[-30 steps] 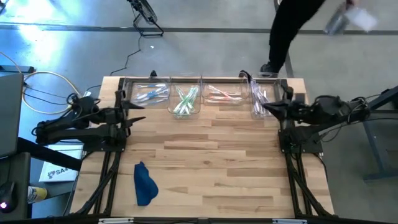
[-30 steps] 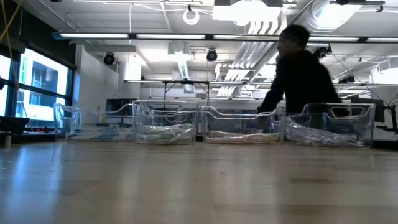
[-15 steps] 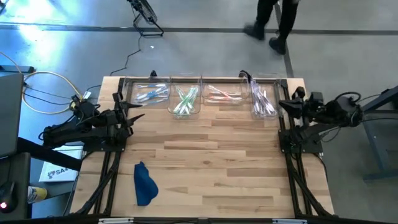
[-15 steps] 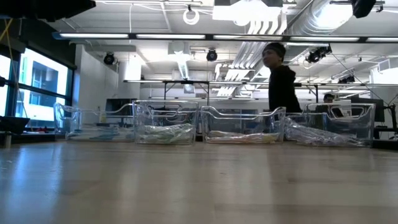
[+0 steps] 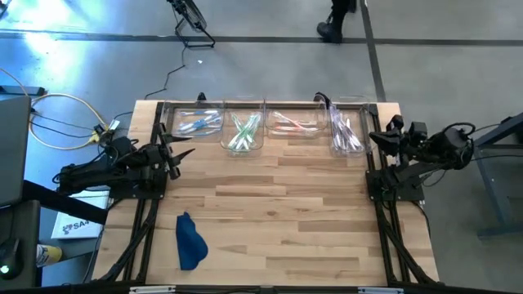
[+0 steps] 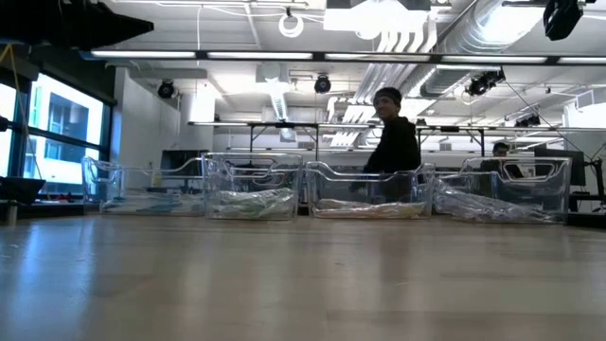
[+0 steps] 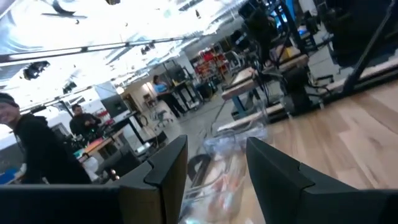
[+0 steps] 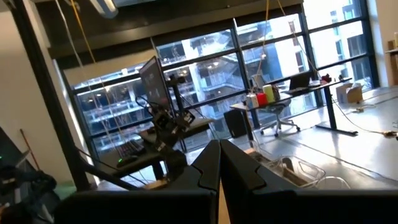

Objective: Pick & Place Toothbrushes
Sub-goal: Return to Home Position

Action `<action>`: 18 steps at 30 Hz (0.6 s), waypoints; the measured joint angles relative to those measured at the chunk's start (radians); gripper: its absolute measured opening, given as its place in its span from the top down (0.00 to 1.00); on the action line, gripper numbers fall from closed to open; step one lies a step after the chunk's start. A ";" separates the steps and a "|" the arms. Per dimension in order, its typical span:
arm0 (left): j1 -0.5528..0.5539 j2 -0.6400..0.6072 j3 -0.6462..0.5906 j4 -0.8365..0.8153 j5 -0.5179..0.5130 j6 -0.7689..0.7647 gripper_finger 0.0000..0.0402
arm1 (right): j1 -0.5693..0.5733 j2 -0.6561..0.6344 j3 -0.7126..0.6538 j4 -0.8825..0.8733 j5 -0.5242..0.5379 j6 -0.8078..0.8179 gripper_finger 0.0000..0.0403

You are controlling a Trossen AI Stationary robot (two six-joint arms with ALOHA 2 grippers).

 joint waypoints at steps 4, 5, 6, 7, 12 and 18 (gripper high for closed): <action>0.000 0.001 -0.026 0.020 0.000 -0.004 0.60 | 0.000 0.000 0.000 -0.005 0.006 0.000 0.99; 0.000 0.001 -0.036 0.030 0.000 -0.004 0.60 | 0.000 0.000 0.000 -0.008 0.006 -0.002 0.99; 0.000 0.000 -0.044 0.036 0.000 -0.005 0.60 | 0.000 0.000 -0.002 -0.006 0.007 -0.005 0.99; 0.000 0.000 -0.051 0.041 0.000 -0.007 0.60 | 0.000 -0.001 -0.008 -0.001 0.007 -0.008 0.99; 0.000 0.001 -0.104 0.104 0.001 -0.019 0.60 | 0.000 -0.002 -0.085 0.061 0.014 -0.033 0.99; 0.000 0.001 -0.195 0.223 0.001 -0.009 0.60 | 0.000 -0.002 -0.208 0.217 -0.118 -0.079 0.99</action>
